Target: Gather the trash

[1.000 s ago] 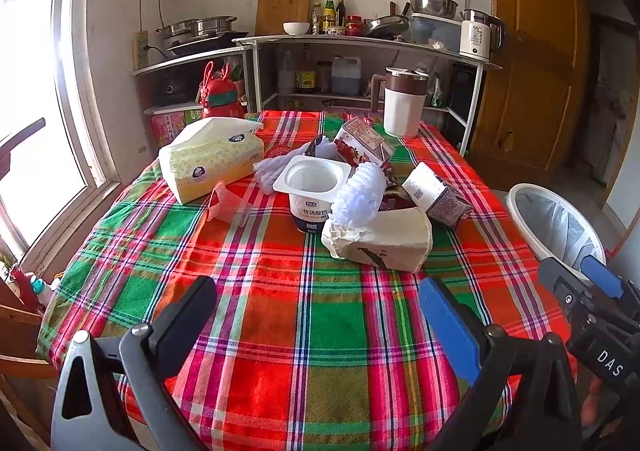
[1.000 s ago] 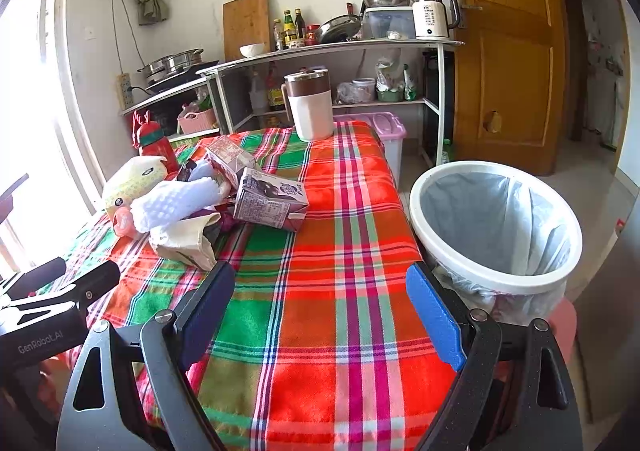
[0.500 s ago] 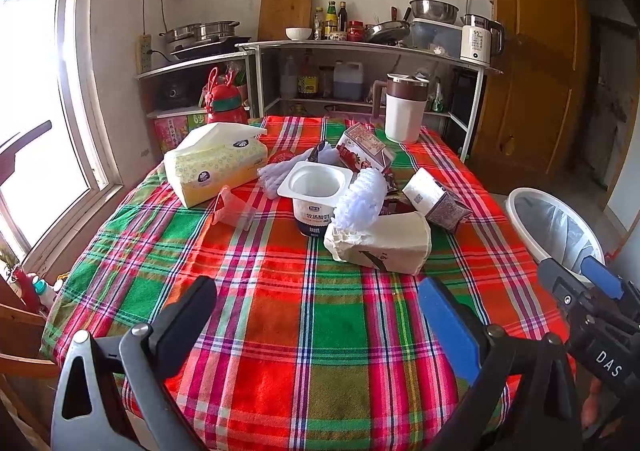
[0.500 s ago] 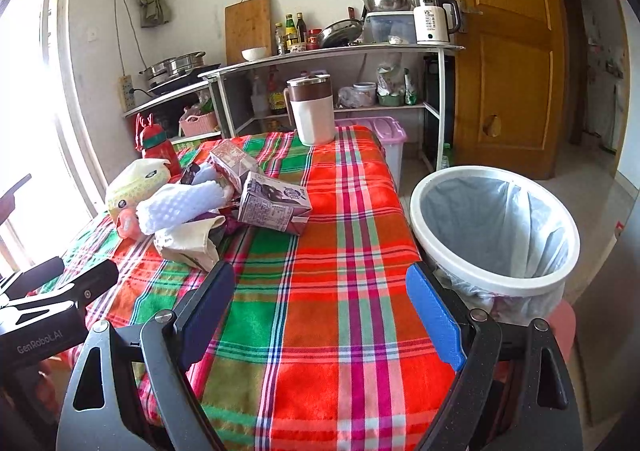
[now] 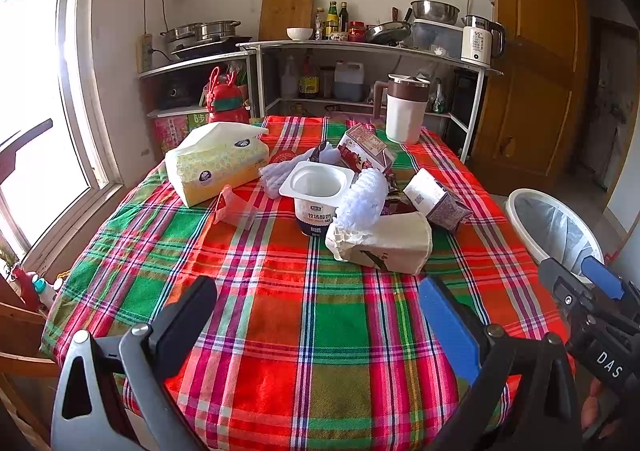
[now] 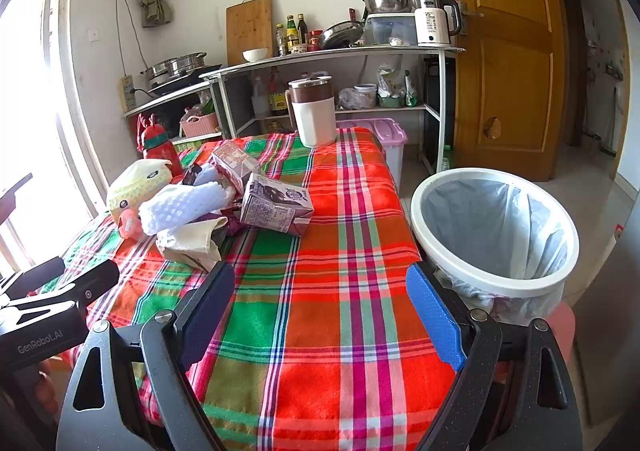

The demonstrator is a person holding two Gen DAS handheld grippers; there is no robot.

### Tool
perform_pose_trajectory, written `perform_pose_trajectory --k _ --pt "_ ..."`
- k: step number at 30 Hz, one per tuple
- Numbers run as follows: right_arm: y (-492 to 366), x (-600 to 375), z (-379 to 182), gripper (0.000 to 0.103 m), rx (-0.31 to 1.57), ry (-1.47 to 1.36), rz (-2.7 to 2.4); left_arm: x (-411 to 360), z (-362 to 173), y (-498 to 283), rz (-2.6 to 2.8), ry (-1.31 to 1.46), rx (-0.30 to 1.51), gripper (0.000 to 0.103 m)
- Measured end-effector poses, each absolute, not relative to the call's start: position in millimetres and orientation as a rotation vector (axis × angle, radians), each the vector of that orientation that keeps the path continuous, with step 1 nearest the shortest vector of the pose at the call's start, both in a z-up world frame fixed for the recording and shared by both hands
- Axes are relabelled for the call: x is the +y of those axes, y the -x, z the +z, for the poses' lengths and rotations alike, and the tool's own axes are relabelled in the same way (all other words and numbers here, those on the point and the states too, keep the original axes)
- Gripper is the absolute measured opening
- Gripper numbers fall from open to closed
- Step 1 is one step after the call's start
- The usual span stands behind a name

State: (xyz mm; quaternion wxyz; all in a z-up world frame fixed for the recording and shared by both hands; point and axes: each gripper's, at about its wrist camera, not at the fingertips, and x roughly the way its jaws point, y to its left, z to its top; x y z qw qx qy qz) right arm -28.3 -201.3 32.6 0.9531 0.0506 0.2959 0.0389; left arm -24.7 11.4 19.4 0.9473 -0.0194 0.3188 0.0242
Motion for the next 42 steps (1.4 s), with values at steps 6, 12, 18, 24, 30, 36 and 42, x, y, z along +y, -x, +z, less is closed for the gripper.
perform_pose_trajectory --k 6,12,18,24,30,36,42 --pt "28.0 -200.7 32.9 0.088 0.602 -0.103 0.080 11.8 20.3 25.5 0.051 0.040 0.647 0.102" --pt "27.8 -200.9 33.1 0.088 0.603 -0.102 0.081 11.5 20.4 24.9 0.049 0.041 0.651 0.102" --pt "28.4 -200.4 33.0 0.088 0.603 -0.102 0.079 11.6 20.2 24.5 0.048 0.042 0.652 0.102" --pt "26.9 -199.0 31.6 0.088 0.609 -0.101 0.078 12.2 19.2 23.3 0.047 0.044 0.655 0.102" --pt "20.7 -199.4 27.5 0.088 0.623 -0.103 0.081 16.3 14.4 16.0 0.029 0.051 0.670 0.102" --pt "-3.5 -205.5 22.8 0.088 0.651 -0.117 0.083 37.2 9.8 -5.7 0.011 0.100 0.694 0.102" --pt "-38.8 -203.4 19.6 0.088 0.703 -0.122 0.118 56.1 10.5 -29.4 -0.006 0.144 0.701 0.102"
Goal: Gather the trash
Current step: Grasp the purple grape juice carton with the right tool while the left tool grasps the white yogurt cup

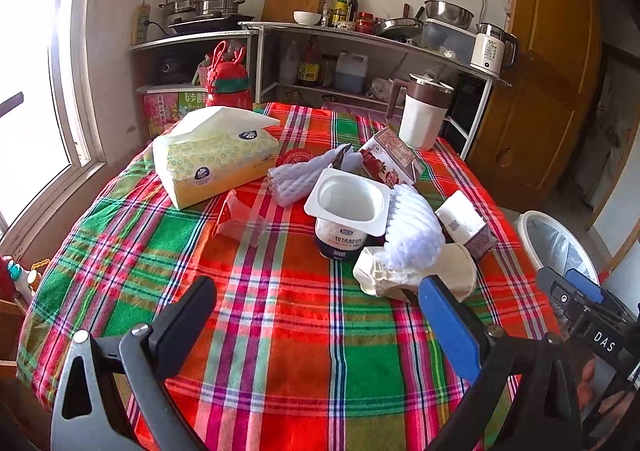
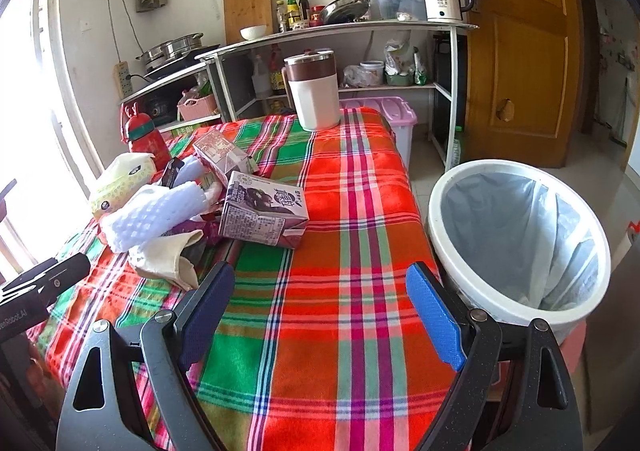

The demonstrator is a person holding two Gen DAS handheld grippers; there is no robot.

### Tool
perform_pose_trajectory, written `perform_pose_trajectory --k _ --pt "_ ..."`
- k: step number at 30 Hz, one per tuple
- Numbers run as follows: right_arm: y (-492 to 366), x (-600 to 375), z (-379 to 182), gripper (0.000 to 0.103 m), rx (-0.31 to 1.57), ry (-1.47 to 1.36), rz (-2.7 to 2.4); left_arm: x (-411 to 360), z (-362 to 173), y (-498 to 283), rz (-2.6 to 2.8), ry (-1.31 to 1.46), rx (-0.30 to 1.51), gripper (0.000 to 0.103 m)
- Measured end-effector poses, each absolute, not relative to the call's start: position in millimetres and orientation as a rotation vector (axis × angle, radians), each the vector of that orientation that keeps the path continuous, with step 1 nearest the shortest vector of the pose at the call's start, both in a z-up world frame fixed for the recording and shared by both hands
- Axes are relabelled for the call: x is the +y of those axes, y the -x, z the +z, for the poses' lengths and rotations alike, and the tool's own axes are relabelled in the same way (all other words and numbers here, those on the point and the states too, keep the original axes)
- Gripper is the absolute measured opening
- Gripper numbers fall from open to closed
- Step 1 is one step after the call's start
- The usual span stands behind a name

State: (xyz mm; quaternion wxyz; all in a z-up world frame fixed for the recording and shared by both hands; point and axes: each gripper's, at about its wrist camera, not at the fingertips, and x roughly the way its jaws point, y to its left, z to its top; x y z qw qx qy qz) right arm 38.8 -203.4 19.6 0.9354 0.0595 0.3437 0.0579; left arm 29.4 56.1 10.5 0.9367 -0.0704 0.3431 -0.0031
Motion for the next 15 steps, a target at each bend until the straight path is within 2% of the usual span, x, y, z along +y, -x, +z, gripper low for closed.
perform_pose_trajectory --k 15 --pt "-126.5 -190.7 18.3 0.088 0.768 -0.184 0.196 64.6 13.5 -98.1 -0.074 0.192 0.766 0.102"
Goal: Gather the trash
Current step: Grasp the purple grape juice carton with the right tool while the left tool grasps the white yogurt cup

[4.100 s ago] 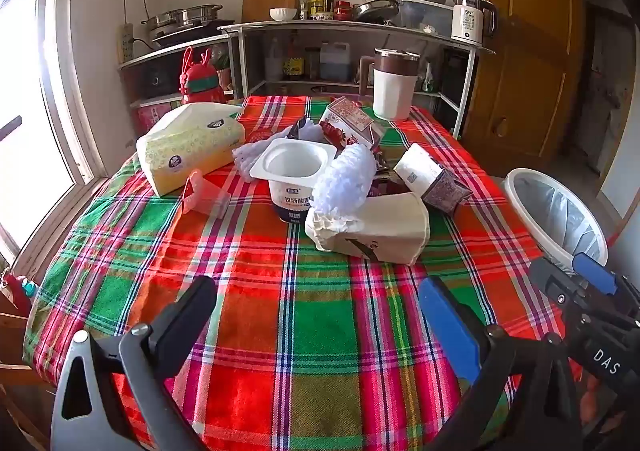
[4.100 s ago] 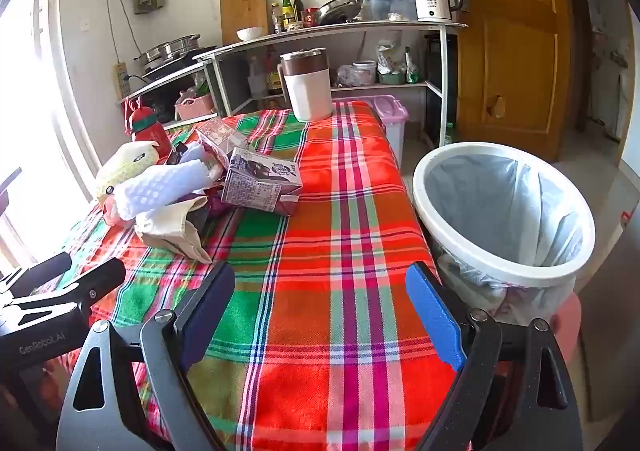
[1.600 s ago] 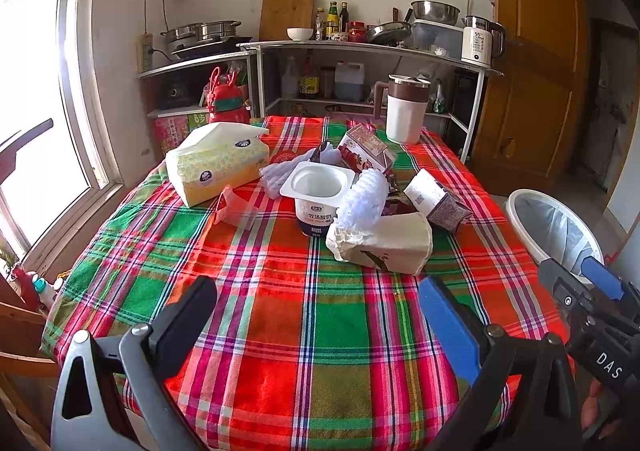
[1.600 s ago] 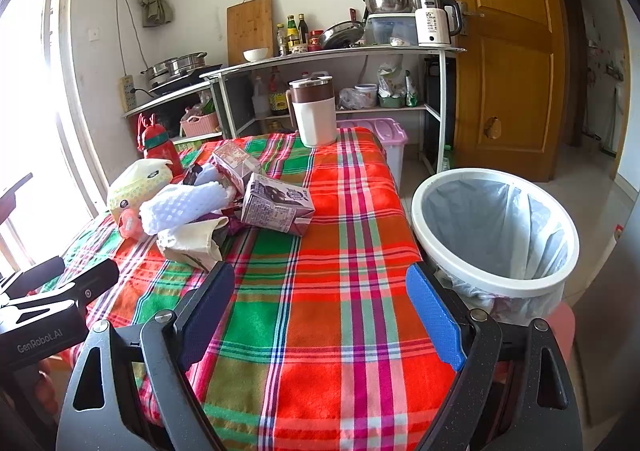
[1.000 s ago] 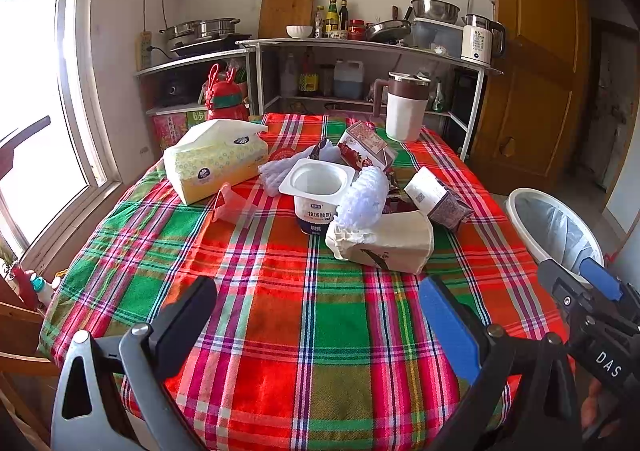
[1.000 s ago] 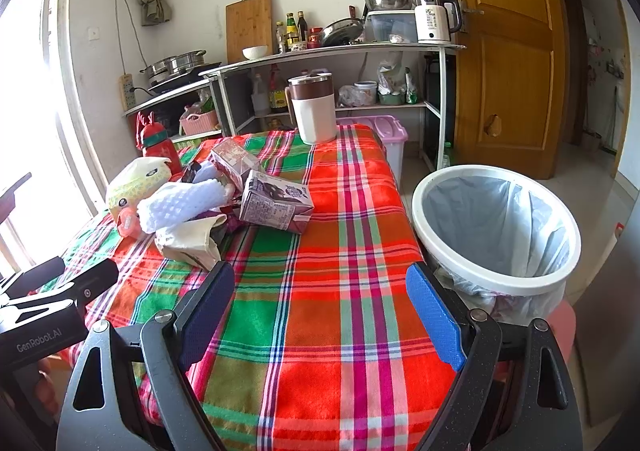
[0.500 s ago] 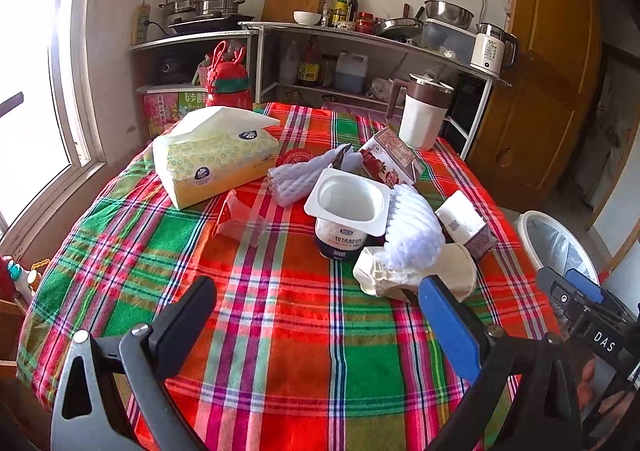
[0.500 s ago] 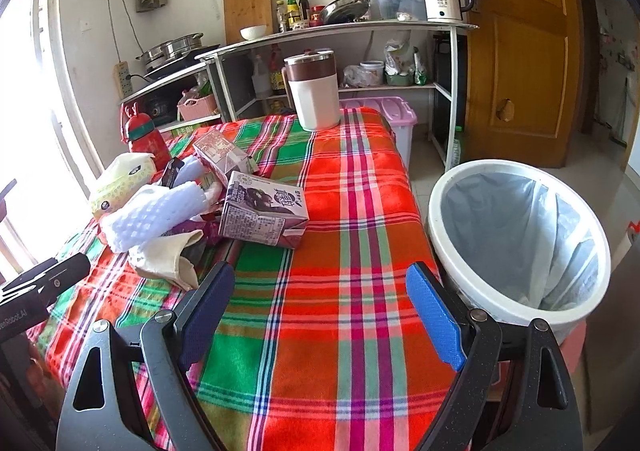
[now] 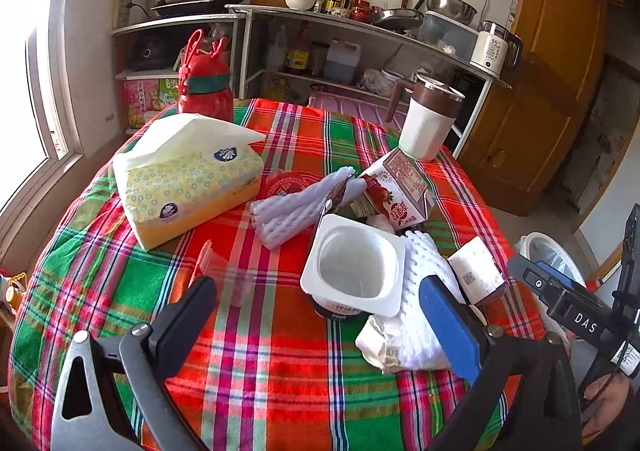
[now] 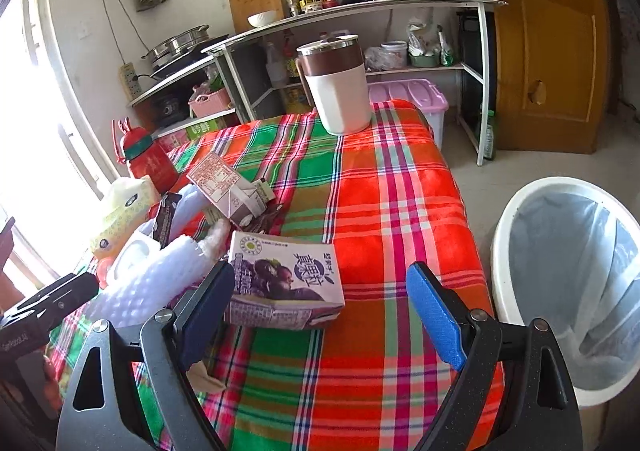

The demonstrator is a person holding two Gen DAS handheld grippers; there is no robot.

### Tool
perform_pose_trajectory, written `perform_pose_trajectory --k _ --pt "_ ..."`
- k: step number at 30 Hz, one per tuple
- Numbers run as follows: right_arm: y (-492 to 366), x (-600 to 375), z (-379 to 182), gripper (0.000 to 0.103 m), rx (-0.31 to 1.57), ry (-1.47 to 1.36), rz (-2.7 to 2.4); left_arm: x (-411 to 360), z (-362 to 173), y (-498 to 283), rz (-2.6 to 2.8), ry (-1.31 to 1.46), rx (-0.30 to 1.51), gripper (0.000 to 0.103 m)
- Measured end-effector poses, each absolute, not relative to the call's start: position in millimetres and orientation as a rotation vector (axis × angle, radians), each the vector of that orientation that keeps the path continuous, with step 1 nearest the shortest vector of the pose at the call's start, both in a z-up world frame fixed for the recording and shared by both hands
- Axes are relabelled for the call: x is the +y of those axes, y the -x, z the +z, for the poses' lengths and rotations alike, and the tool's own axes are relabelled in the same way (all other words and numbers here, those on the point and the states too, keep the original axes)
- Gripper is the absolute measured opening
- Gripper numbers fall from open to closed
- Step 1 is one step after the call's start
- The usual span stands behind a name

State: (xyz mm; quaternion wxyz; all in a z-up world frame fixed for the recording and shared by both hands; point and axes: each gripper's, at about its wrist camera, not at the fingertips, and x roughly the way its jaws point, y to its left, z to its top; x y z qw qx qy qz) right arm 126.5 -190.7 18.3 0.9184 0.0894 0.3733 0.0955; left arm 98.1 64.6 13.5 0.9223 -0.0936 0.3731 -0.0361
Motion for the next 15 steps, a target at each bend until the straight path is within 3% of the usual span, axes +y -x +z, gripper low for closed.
perform_pose_trajectory --k 15 --pt "-140.8 -174.3 -1.4 0.088 0.879 -0.184 0.335 50.6 -1.7 -119.2 -0.136 0.143 0.852 0.102"
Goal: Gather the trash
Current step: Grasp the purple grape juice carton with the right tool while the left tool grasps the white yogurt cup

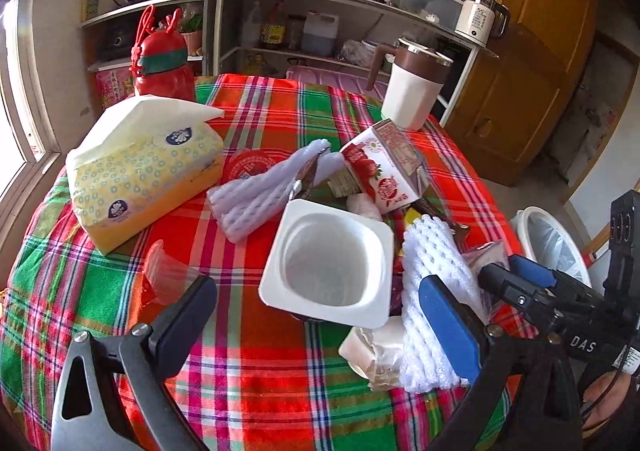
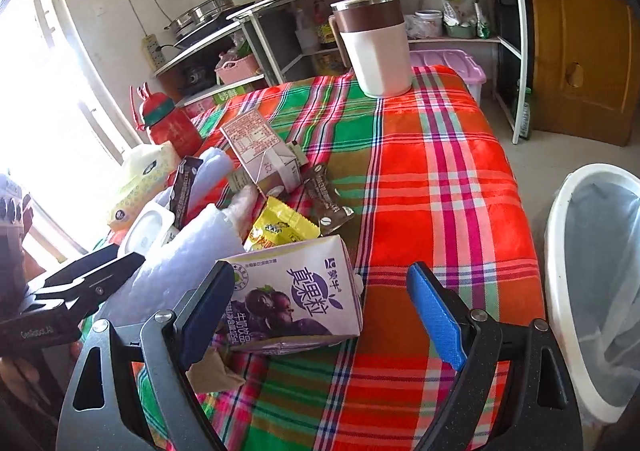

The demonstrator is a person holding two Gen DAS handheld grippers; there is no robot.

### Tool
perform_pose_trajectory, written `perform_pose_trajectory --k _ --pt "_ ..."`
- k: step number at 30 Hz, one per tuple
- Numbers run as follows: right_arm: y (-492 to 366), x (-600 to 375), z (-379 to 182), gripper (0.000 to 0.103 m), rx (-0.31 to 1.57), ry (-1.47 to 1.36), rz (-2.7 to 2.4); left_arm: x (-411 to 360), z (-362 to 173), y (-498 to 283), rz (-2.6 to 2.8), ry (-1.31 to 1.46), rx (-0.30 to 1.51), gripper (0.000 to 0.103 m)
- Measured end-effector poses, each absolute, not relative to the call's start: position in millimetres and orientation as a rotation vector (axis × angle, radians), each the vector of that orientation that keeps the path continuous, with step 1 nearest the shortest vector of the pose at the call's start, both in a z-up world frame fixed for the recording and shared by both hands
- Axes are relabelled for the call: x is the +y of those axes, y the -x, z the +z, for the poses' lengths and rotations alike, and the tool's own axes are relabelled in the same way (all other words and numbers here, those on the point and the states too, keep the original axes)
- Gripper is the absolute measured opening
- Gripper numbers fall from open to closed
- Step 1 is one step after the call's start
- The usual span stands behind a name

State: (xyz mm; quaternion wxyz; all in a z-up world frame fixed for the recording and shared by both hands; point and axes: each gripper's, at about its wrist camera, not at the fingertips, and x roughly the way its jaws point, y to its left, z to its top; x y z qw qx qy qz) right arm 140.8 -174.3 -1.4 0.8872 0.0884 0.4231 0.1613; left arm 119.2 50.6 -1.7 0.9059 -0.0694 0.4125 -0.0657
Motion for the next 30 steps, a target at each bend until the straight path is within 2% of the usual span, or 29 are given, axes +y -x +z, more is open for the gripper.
perform_pose_trajectory --k 10,13,14,15,16,21,22,25,30 --pt "-148.8 -176.9 -18.3 0.088 0.965 -0.272 0.333 56.1 -9.5 -125.3 -0.118 0.171 0.877 0.101" --pt "-153.5 -178.3 -21.1 0.086 0.988 -0.319 0.344 53.1 -10.9 -128.5 -0.123 0.157 0.891 0.098" --pt "-153.2 -178.1 -20.8 0.080 0.985 -0.323 0.345 53.5 -11.4 -128.4 -0.121 0.154 0.890 0.095" --pt "-152.9 -177.3 -19.6 0.067 0.978 -0.326 0.355 54.1 -12.1 -128.7 -0.117 0.155 0.894 0.090" --pt "-151.4 -176.6 -18.3 0.062 0.970 -0.339 0.385 53.8 -12.7 -129.5 -0.119 0.160 0.897 0.088" --pt "-145.6 -179.8 -15.7 0.047 0.952 -0.370 0.379 54.5 -14.9 -127.0 -0.123 0.165 0.887 0.075" --pt "-144.5 -181.6 -14.4 0.045 0.945 -0.381 0.381 53.6 -14.0 -126.6 -0.122 0.159 0.879 0.072" --pt "-141.6 -185.8 -11.0 0.041 0.926 -0.395 0.378 54.5 -12.3 -127.2 -0.135 0.171 0.870 0.053" --pt "-132.1 -180.9 -4.2 0.039 0.880 -0.363 0.368 57.6 -7.1 -120.9 -0.137 0.186 0.838 0.051"
